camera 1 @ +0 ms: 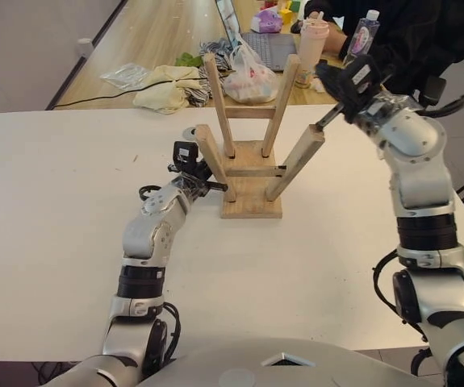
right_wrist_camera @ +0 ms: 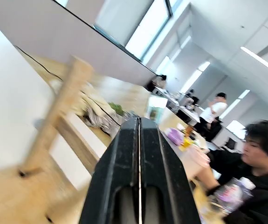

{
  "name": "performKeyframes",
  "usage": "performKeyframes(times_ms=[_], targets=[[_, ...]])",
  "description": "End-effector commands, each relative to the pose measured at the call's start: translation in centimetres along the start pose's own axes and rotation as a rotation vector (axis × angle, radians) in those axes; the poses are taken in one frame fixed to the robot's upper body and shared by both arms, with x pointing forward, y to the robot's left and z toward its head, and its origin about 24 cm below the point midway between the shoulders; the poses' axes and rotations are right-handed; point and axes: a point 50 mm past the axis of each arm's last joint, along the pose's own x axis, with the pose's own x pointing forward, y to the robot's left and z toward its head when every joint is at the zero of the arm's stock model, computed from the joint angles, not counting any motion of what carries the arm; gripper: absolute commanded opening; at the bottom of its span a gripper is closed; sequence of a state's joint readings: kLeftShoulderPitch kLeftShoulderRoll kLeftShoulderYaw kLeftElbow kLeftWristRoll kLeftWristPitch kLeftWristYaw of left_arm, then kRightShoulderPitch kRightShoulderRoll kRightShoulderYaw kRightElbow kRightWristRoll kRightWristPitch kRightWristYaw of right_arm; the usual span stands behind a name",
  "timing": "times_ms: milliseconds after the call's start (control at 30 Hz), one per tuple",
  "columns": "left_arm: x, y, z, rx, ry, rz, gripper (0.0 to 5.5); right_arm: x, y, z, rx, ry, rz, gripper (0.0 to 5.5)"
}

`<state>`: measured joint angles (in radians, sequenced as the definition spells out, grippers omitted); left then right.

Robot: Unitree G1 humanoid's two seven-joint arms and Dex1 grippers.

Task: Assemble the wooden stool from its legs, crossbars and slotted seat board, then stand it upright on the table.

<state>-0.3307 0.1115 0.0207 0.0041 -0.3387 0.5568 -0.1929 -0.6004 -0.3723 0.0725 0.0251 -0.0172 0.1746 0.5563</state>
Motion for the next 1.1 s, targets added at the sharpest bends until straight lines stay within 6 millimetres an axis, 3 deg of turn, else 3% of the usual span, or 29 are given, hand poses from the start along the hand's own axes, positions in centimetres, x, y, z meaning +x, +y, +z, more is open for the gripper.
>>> performKeyframes(times_ms=[33,100,167,267,433,567,667,800,900,967,1033,1100], targets=[[3.1,-0.1,2.7,0.086,-0.054,-0.015,0.18,2.8,8.2,-0.9,0.343,0.048,0.291,0.0],[5.0,0.5,3.7,0.167,-0.042,-0.029,0.18,4.2,9.4,1.3,0.413,-0.012,0.338,0.0],[6.1,1.5,4.5,0.232,-0.033,-0.011,0.18,5.1,9.9,2.0,0.384,-0.019,0.356,0.0],[6.5,3.2,4.7,0.261,-0.033,0.029,0.18,5.5,9.5,2.9,0.307,-0.048,0.333,0.0],[4.5,5.9,3.9,0.218,-0.107,0.034,0.18,3.7,7.3,7.2,0.372,-0.335,0.161,0.0],[0.6,7.4,3.1,0.12,-0.171,-0.063,0.46,0.9,7.6,9.3,0.61,-0.493,0.188,0.19],[-3.1,7.5,1.6,0.162,-0.098,-0.189,0.9,-2.3,10.1,7.8,0.755,-0.413,0.404,0.63],[-7.1,7.3,1.0,0.221,0.049,-0.378,1.42,-8.5,11.3,3.4,0.814,-0.101,0.701,1.22],[-8.2,6.5,0.3,0.274,0.161,-0.49,1.98,-12.6,11.7,-0.4,0.798,0.219,0.854,1.81],[-8.6,5.7,-0.5,0.266,0.214,-0.581,2.27,-14.7,11.2,-3.6,0.728,0.427,0.859,2.15],[-8.8,5.0,-1.3,0.279,0.258,-0.641,2.5,-15.6,9.9,-5.8,0.666,0.531,0.8,2.44],[-8.6,4.5,-1.6,0.28,0.267,-0.676,2.81,-16.0,8.6,-6.9,0.639,0.556,0.744,2.78]])
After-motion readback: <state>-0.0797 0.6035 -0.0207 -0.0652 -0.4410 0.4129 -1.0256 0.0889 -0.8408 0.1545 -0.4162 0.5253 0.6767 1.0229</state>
